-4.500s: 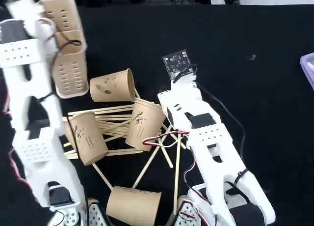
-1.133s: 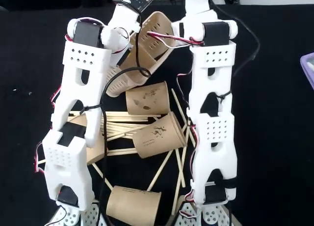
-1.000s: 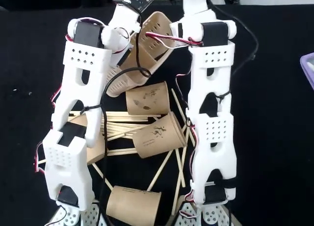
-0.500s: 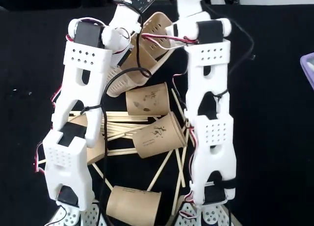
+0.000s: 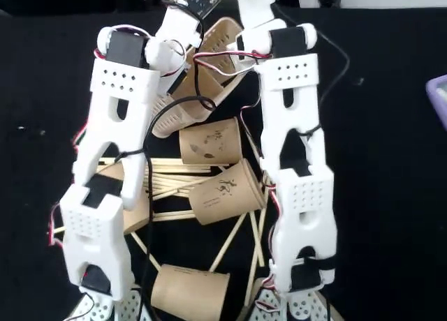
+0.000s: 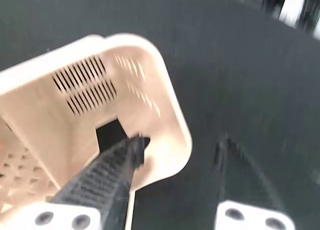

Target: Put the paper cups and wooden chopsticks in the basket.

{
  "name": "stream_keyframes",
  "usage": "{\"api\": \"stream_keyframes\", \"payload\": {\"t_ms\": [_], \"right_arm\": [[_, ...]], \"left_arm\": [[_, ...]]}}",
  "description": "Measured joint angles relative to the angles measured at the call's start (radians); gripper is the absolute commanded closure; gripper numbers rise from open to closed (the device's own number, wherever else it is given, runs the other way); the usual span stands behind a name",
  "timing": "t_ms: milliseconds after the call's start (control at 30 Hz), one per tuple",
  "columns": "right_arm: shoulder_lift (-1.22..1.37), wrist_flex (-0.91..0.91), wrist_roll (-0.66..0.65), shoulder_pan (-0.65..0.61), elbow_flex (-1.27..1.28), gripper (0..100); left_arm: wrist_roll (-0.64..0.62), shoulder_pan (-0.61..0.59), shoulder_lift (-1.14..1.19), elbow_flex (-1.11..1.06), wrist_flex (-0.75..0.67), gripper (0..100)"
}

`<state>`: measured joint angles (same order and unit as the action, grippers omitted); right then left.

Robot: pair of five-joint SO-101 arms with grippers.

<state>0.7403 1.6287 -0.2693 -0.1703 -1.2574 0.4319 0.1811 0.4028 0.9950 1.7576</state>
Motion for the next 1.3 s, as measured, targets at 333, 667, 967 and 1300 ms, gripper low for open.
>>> {"api": "stream_keyframes", "payload": {"t_ms": [333,667,967,1300], "right_arm": [[0.12,0.015,0.003,0.051,-0.157,98.8],[0.187,0.104,0.115,0.077,-0.353,98.8],[0.264,0.104,0.235,0.091,-0.385,98.8],[0.265,0.104,0.242,0.091,-0.384,98.8]], "left_arm": [[0.002,0.003,0.0,0.0,0.0,89],[-0.077,-0.078,-0.032,0.021,0.0,74],[-0.259,-0.216,-0.226,-0.037,0.0,74],[-0.376,-0.107,-0.339,-0.393,-0.063,73]]}}
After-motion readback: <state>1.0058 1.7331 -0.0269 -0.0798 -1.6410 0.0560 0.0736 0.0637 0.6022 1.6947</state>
